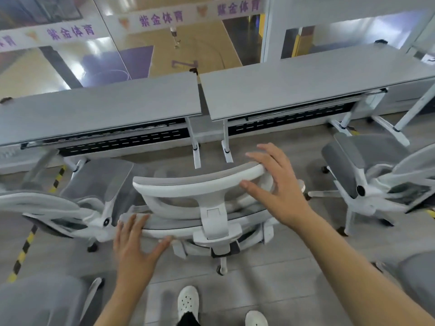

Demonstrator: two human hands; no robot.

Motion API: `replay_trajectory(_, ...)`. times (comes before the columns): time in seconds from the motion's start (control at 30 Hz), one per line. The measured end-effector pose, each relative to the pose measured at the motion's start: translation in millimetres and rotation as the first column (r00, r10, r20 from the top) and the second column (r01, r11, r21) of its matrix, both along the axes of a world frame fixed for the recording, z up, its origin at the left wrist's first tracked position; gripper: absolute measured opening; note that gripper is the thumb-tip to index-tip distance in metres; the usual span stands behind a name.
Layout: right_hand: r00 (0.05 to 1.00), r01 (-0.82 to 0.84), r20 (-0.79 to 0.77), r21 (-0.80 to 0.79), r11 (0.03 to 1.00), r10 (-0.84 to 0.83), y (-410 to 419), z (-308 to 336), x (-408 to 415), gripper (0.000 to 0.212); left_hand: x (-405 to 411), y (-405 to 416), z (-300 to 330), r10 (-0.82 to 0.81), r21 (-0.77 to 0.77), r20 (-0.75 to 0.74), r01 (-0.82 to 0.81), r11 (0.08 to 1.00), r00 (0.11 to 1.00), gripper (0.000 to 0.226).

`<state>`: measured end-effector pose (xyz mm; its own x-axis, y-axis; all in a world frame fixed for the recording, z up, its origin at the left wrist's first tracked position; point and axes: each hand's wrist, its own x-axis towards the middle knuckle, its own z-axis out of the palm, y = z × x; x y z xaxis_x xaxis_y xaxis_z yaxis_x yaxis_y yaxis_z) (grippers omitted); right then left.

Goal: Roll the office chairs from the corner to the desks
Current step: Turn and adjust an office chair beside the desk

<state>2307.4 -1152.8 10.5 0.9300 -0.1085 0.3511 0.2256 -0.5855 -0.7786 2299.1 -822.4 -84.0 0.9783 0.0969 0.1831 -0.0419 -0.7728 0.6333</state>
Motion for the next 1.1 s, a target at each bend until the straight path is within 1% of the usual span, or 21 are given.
replay_trajectory(0.03, 0.999, 0.050, 0.014, -0.005, 0.999, -0.050, -6, -10, -10, 0.059, -7, -7, 3, 0.027, -0.102, -0.018, -0.029, 0.994, 0.999, 0.064)
replay_trajectory(0.07, 0.992, 0.126, -0.004, -0.017, 0.992, -0.126, -12, -23, -21, 0.064, -12, -10, 4, 0.033, -0.197, -0.041, -0.041, 0.980, 0.999, 0.064)
replay_trajectory(0.1, 0.974, 0.215, -0.056, -0.046, 0.975, -0.218, -17, -38, -31, 0.066, -16, -13, 3, 0.019, -0.268, -0.064, -0.036, 0.963, 0.998, 0.065)
replay_trajectory(0.13, 0.943, 0.294, -0.131, -0.101, 0.950, -0.306, -21, -53, -41, 0.066, -19, -17, 2, 0.002, -0.310, -0.082, -0.028, 0.950, 0.997, 0.065)
replay_trajectory(0.17, 0.907, 0.343, -0.196, -0.170, 0.924, -0.373, -24, -68, -49, 0.065, -20, -21, -1, -0.005, -0.337, -0.093, -0.027, 0.941, 0.996, 0.063)
replay_trajectory(0.2, 0.881, 0.366, -0.228, -0.227, 0.903, -0.414, -27, -82, -55, 0.066, -19, -26, -6, 0.002, -0.363, -0.088, -0.034, 0.931, 0.996, 0.063)
replay_trajectory(0.27, 0.855, 0.407, -0.227, -0.263, 0.875, -0.466, -35, -97, -57, 0.068, -17, -36, -17, 0.039, -0.434, -0.082, -0.071, 0.898, 0.996, 0.062)
replay_trajectory(0.37, 0.824, 0.501, -0.180, -0.214, 0.839, -0.538, -40, -102, -55, 0.069, -19, -48, -21, 0.044, -0.498, -0.084, -0.080, 0.863, 0.996, 0.064)
replay_trajectory(0.43, 0.823, 0.536, -0.121, -0.158, 0.829, -0.555, -39, -107, -55, 0.069, -20, -51, -23, 0.032, -0.515, -0.052, -0.054, 0.855, 0.998, 0.066)
replay_trajectory(0.5, 0.826, 0.550, -0.069, -0.117, 0.827, -0.559, -37, -110, -53, 0.070, -18, -50, -24, 0.027, -0.516, 0.004, -0.021, 0.856, 1.000, 0.058)
replay_trajectory(0.6, 0.828, 0.551, -0.031, -0.141, 0.823, -0.560, -35, -107, -40, 0.072, -9, -47, -23, 0.015, -0.475, 0.024, -0.002, 0.880, 1.000, 0.053)
replay_trajectory(0.7, 0.808, 0.579, -0.026, -0.151, 0.801, -0.588, -33, -103, -24, 0.073, 8, -48, -21, 0.009, -0.507, 0.008, -0.004, 0.862, 1.000, 0.053)
replay_trajectory(0.8, 0.787, 0.609, -0.016, -0.145, 0.780, -0.617, -29, -100, -15, 0.073, 20, -47, -25, 0.027, -0.522, 0.047, 0.001, 0.853, 0.999, 0.053)
replay_trajectory(0.93, 0.802, 0.588, 0.003, -0.178, 0.789, -0.597, -27, -103, -14, 0.072, 23, -45, -25, 0.023, -0.533, 0.062, 0.014, 0.846, 0.998, 0.053)
replay_trajectory(1.0, 0.795, 0.599, 0.003, -0.152, 0.786, -0.606, -24, -104, -12, 0.071, 27, -45, -23, 0.000, -0.550, 0.058, 0.032, 0.835, 0.998, 0.054)
replay_trajectory(1.1, 0.800, 0.599, 0.009, -0.095, 0.795, -0.601, -20, -102, -2, 0.068, 40, -44, -18, -0.020, -0.581, 0.012, 0.023, 0.814, 1.000, 0.054)
